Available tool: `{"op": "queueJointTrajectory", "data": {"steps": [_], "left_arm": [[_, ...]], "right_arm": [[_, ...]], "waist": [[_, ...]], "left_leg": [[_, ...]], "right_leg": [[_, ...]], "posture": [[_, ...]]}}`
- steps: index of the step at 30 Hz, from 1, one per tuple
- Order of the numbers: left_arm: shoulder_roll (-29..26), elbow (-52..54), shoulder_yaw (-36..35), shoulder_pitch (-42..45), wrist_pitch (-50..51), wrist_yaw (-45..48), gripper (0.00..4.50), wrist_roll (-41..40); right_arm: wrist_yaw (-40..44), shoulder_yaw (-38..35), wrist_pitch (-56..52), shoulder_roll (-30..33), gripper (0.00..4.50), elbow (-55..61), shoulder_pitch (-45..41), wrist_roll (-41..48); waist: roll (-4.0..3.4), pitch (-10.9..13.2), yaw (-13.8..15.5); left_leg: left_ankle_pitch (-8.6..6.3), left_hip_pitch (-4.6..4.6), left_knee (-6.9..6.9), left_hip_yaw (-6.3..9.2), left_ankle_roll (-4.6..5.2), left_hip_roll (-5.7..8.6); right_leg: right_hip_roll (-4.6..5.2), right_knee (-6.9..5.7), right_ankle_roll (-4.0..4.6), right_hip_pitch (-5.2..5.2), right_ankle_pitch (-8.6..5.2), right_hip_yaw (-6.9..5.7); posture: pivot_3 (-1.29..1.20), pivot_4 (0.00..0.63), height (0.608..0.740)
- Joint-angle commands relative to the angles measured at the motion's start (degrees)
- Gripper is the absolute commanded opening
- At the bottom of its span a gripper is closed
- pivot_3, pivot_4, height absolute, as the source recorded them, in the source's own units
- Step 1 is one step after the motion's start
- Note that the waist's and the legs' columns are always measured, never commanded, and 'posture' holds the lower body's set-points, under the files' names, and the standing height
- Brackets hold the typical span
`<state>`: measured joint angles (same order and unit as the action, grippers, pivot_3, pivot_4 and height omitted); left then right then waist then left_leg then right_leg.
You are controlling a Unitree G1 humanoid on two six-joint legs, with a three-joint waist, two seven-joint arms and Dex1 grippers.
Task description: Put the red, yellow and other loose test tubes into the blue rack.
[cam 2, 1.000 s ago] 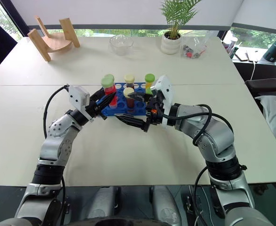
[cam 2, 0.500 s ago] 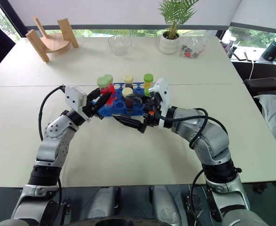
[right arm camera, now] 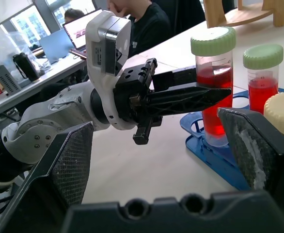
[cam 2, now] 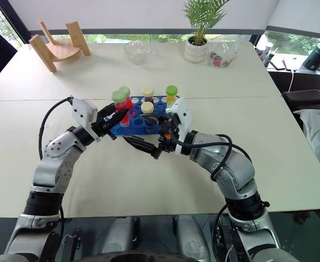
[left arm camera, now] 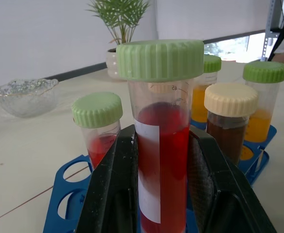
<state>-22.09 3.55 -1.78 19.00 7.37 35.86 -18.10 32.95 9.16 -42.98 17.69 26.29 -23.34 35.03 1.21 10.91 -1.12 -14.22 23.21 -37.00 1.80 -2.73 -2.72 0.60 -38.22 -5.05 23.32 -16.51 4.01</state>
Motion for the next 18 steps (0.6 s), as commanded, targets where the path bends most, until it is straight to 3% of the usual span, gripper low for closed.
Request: {"op": "queueJointTrajectory", "data": {"steps": [1, 18], "left_arm": [[0.0, -1.6, 1.0, -0.3, 2.3, 0.2, 0.80, 0.6], [4.0, -3.6, 0.8, 0.6, -0.2, -3.4, 0.80, 2.4]], "right_arm": [[-0.3, 0.3, 1.6, -0.9, 4.50, 2.5, -0.1, 0.1], [0.0, -0.1, 2.3, -0.4, 4.50, 2.0, -0.3, -0.4]], "waist": [[0.00, 0.0, 0.0], [-0.01, 0.0, 0.1]], "left_leg": [[0.00, 0.00, 0.00, 0.00, 0.00, 0.00], [0.00, 0.15, 0.01, 0.02, 0.00, 0.00]], "right_leg": [[0.00, 0.00, 0.00, 0.00, 0.00, 0.00], [0.00, 0.04, 0.00, 0.12, 0.00, -0.01]], "posture": [[0.00, 0.150, 0.740], [0.00, 0.150, 0.740]]}}
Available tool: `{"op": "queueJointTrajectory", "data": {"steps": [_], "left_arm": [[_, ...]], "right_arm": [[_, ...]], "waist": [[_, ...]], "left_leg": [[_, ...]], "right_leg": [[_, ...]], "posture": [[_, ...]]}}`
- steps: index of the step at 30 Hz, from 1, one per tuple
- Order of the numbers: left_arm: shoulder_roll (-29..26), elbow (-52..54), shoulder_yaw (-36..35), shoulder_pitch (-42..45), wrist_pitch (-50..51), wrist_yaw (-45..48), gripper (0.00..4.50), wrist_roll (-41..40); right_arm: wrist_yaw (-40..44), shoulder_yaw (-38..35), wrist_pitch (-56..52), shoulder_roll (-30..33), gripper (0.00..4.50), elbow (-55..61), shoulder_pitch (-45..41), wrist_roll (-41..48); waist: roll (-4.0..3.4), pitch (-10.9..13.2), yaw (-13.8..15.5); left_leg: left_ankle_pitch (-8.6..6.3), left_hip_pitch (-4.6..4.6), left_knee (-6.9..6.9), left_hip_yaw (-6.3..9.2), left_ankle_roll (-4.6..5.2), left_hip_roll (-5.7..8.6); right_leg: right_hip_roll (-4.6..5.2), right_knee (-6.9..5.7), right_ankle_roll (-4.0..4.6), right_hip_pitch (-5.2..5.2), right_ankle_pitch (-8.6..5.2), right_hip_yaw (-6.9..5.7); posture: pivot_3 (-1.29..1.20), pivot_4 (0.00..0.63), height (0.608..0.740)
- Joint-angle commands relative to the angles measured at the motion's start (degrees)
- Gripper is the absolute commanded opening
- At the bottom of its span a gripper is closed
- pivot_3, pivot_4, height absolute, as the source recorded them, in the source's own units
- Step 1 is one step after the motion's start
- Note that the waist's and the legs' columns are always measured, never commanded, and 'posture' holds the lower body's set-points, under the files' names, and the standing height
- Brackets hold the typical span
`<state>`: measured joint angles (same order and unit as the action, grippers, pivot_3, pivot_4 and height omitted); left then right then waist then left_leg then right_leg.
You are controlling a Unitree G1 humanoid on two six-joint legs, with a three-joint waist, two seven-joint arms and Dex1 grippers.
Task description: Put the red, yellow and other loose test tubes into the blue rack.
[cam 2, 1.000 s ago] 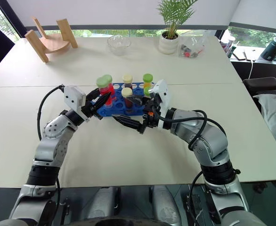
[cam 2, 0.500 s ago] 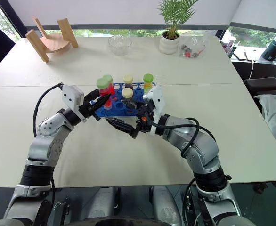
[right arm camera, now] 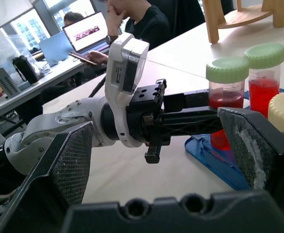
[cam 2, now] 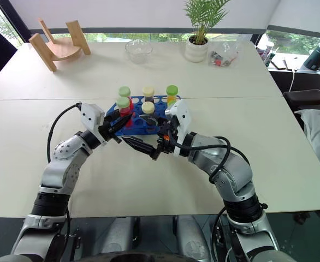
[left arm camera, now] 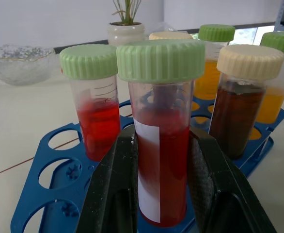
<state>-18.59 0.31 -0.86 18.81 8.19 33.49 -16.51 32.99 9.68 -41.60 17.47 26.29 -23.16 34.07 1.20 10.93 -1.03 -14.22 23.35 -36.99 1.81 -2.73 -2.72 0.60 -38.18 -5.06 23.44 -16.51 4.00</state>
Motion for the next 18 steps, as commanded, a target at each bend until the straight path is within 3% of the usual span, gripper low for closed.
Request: {"op": "queueJointTrajectory", "data": {"steps": [1, 6, 13, 18], "left_arm": [[0.8, -0.6, 0.0, 0.8, -1.2, -1.1, 0.80, 1.0], [1.3, -0.2, -0.2, 0.3, -0.8, -1.0, 0.80, 0.9], [-1.9, 5.7, -2.3, -1.1, 4.6, -0.6, 4.31, -1.2], [-15.0, 17.4, -8.8, -8.1, 17.7, 5.4, 4.46, -8.3]], "right_arm": [[0.0, -0.6, 0.8, -0.2, 4.50, 2.1, -0.5, 0.6], [0.3, -0.8, 0.8, 0.2, 4.50, 1.9, -0.4, 0.6], [1.4, -0.6, 1.0, 1.1, 4.50, 1.7, -0.5, 0.4], [5.3, -4.1, -1.9, 6.8, 4.50, 3.4, 1.7, 3.9]], "waist": [[0.00, 0.0, 0.0], [0.00, 0.0, 0.1], [0.00, 0.0, 0.0], [-0.01, 0.1, -0.6]], "left_leg": [[0.00, 0.00, 0.00, 0.00, 0.00, 0.00], [0.00, 0.00, -0.04, -0.01, 0.00, 0.01], [0.00, 0.01, 0.00, 0.00, 0.00, 0.01], [0.00, 0.01, 0.07, -0.02, 0.00, -0.04]], "right_leg": [[0.00, 0.00, 0.00, 0.00, 0.00, 0.00], [0.01, 0.00, -0.01, -0.03, 0.01, 0.00], [0.00, 0.01, -0.01, 0.01, 0.00, 0.00], [-0.01, 0.01, 0.01, 0.05, 0.00, 0.01]], "posture": [[0.00, 0.150, 0.740], [0.00, 0.150, 0.740], [0.00, 0.150, 0.740], [0.00, 0.150, 0.740]]}}
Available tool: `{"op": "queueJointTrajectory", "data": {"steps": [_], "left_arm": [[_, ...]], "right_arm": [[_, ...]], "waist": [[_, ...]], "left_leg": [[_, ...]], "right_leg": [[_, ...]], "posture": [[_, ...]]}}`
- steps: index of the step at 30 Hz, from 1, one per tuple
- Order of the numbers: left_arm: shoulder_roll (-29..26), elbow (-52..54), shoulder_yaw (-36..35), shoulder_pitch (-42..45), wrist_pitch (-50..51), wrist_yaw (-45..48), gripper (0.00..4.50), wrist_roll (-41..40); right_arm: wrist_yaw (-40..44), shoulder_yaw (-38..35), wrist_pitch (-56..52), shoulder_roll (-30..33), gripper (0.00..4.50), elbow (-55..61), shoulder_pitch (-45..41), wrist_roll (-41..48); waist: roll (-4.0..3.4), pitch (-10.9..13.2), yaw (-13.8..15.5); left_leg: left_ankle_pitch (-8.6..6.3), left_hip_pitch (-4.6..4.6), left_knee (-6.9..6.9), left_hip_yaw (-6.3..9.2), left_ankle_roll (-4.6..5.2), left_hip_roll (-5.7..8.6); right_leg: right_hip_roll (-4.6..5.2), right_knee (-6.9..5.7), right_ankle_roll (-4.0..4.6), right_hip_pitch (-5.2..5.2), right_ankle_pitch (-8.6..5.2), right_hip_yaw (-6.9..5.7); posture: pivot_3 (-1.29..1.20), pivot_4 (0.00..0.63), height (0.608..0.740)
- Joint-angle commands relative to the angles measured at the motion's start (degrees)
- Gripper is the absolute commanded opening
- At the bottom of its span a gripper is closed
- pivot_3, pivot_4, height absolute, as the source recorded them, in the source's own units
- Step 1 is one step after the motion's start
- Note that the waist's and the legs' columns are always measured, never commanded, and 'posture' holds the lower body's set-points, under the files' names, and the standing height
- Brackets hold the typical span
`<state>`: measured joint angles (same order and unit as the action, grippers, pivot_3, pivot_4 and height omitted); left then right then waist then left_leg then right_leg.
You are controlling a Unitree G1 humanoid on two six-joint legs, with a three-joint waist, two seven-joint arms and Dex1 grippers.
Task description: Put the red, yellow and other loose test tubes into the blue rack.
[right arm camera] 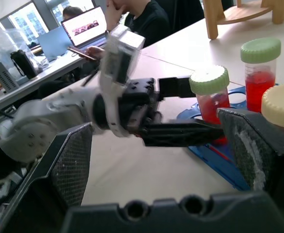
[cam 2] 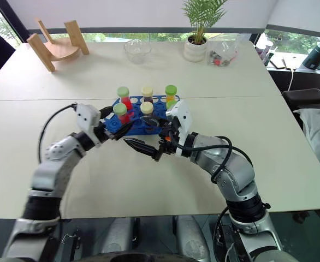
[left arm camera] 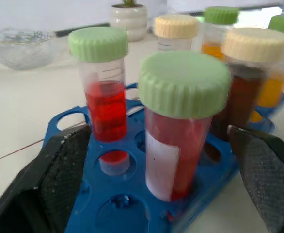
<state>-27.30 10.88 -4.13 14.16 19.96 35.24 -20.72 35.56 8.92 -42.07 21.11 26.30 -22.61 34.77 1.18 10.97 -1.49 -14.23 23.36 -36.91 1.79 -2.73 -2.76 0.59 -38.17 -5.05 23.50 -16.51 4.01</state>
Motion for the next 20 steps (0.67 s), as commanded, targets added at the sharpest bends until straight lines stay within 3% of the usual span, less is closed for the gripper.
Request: {"op": "queueJointTrajectory", "data": {"steps": [1, 4, 6, 11, 20], "left_arm": [[-10.4, 8.8, -7.7, -6.9, 8.8, 6.7, 4.46, -6.1], [-20.0, 14.1, -15.6, -20.8, 14.3, 16.6, 4.46, -11.7], [-22.6, 17.2, -18.2, -28.6, 16.1, 20.7, 4.46, -14.6], [-19.0, 18.8, -15.4, -36.3, 11.3, 19.3, 4.46, -11.1], [-12.2, 18.9, -10.2, -35.1, 9.4, 13.6, 4.46, -9.4]], "right_arm": [[4.6, -4.5, -2.9, 5.9, 4.50, 4.1, 2.4, 4.7], [11.8, -7.3, -6.7, 16.1, 4.50, 4.9, 7.6, 8.2], [15.2, -7.8, -7.2, 21.0, 4.50, 4.2, 10.2, 8.7], [19.3, -5.9, -4.7, 24.5, 4.50, -0.5, 10.7, 5.5], [21.2, -3.2, -4.1, 23.8, 4.50, -4.3, 6.8, 2.8]], "waist": [[0.01, 0.0, -0.3], [0.02, 0.0, -0.9], [0.01, 0.0, -0.9], [0.06, 0.1, -0.7], [0.06, 0.1, -0.8]], "left_leg": [[0.00, 0.00, 0.03, 0.00, 0.00, -0.01], [-0.03, 0.01, 0.14, -0.04, 0.02, 0.00], [-0.04, -0.04, 0.36, -0.14, 0.04, 0.02], [-0.03, -0.10, 0.35, -0.16, 0.02, 0.02], [-0.03, -0.03, 0.27, -0.22, 0.03, 0.02]], "right_leg": [[0.00, 0.00, 0.01, 0.01, -0.01, 0.00], [0.09, 0.07, 0.05, 0.03, -0.04, 0.00], [0.25, 0.26, 0.21, 0.02, -0.12, 0.01], [0.26, 0.40, 0.46, -0.03, -0.21, 0.02], [0.17, 0.41, 0.46, 0.03, -0.18, 0.09]], "posture": [[0.00, 0.150, 0.740], [0.00, 0.150, 0.740], [0.00, 0.150, 0.740], [0.00, 0.150, 0.740], [0.00, 0.150, 0.740]]}}
